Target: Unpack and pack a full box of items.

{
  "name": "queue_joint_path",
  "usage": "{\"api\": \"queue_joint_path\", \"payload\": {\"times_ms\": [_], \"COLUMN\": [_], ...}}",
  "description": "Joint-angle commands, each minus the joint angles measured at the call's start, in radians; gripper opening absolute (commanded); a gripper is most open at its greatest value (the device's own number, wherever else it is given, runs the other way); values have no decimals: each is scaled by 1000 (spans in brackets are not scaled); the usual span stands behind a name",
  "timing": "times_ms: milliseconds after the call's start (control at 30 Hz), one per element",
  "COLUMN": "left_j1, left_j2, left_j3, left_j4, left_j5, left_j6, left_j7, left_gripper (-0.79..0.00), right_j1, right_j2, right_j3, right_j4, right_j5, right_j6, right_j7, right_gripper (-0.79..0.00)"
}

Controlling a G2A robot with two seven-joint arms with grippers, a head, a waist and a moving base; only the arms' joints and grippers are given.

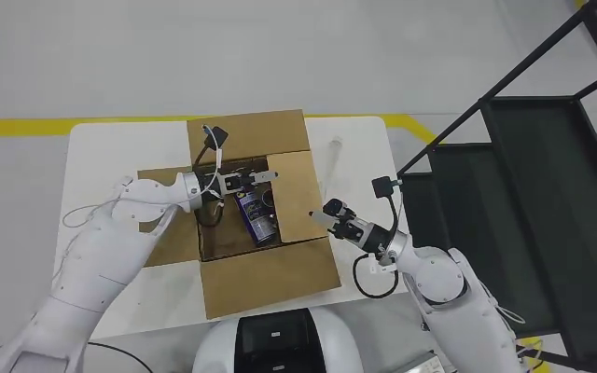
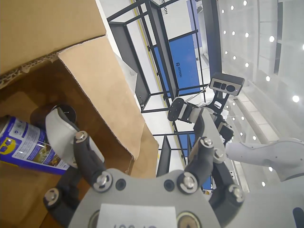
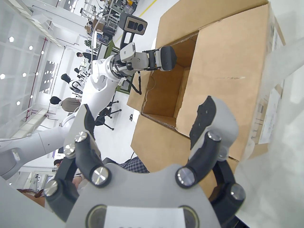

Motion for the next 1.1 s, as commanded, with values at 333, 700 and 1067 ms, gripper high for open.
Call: {"api": "queue_joint_path", "payload": {"times_ms": [333, 700, 1067], "left_j1": [-57, -184, -196], "left_j2": [-50, -148, -177], "left_j3": [106, 205, 177], "left_j4": [96, 313, 329], "left_j5": [-19, -169, -334], "left_j6": [45, -81, -223], "left_j7": [28, 6, -119], "left_gripper": [0, 0, 0], "right_j1": [-2, -17, 22], "right_j2": [0, 8, 19], "right_j3": [-10, -38, -113], "right_j4": [-3, -33, -65], "right_j5": [-11, 6, 56], "right_j6": [6, -21, -45], "right_j7": [-9, 74, 256], "right_gripper": [0, 0, 0]}}
